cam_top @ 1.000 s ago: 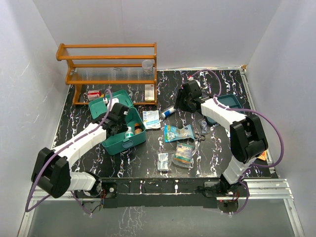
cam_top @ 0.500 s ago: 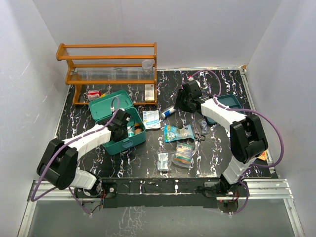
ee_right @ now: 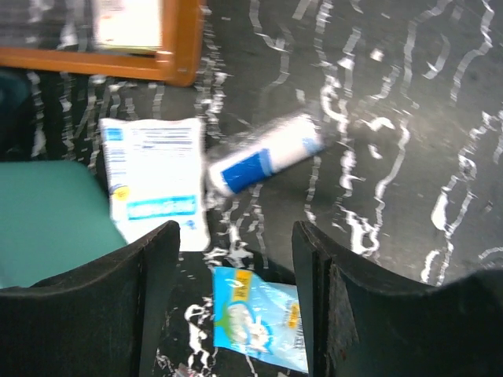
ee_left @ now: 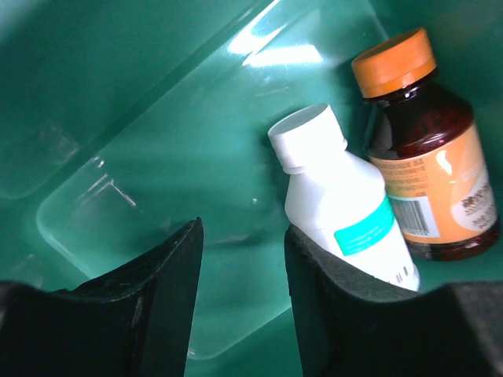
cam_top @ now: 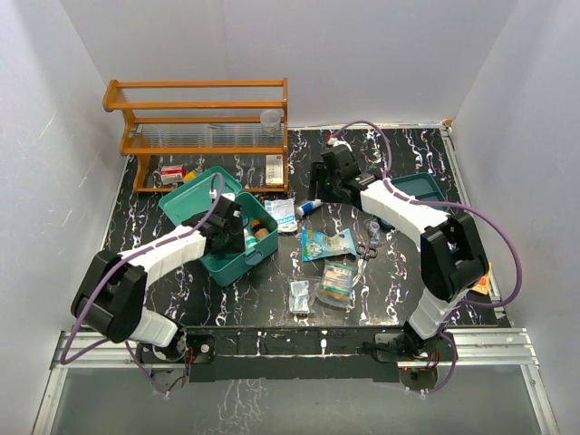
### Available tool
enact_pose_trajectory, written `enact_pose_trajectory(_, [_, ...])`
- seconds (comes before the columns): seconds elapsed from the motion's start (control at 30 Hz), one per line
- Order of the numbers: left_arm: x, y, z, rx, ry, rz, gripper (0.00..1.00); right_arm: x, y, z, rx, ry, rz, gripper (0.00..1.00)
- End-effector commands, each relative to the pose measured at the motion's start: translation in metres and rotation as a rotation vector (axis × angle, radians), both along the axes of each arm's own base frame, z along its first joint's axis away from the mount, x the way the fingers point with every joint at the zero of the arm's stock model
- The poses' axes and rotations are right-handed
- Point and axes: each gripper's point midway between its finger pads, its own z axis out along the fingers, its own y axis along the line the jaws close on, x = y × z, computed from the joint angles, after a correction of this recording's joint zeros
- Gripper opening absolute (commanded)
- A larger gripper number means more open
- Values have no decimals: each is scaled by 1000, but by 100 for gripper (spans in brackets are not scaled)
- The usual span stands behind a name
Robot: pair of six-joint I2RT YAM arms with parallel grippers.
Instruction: Organize the medicine kit
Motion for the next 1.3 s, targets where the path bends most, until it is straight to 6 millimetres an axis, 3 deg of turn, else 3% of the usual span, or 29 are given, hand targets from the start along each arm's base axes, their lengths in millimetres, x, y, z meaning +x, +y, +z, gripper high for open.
enact_pose_trajectory(0.0, [19,5,51,-21,-128,26,45,13,36,40,-6,-139,101,58])
enact_pose_trajectory(0.13, [21,9,75,-21,-168,40,45,10,52,50,-17,-173,158,60])
enact_pose_trajectory(0.23, [27,13,94,-20,-218,55,46,3,53,51,-33,-179,153,62])
enact_pose_trajectory(0.4, [48,14,139,-48,-324,82,51,-8,28,37,-70,-126,32,63])
enact_pose_trajectory(0.53, [60,10,163,-82,-385,73,55,-29,2,13,-134,-45,-48,66])
enact_pose_trajectory(0.7, [74,9,186,-106,-435,71,58,-52,-23,-14,-200,26,-51,68])
enact_pose_trajectory(0.8, [86,9,205,-120,-473,87,61,-60,-25,-29,-222,73,18,69])
enact_pose_trajectory(0.93, [96,13,216,-135,-489,114,64,-74,-31,-50,-259,138,64,67])
enact_pose_trajectory(1.1, [99,2,219,-171,-496,24,67,-78,-31,-41,-252,122,90,65])
enact_pose_trajectory(1.27, [102,-11,227,-209,-512,-51,72,-115,-46,-36,-227,205,37,65])
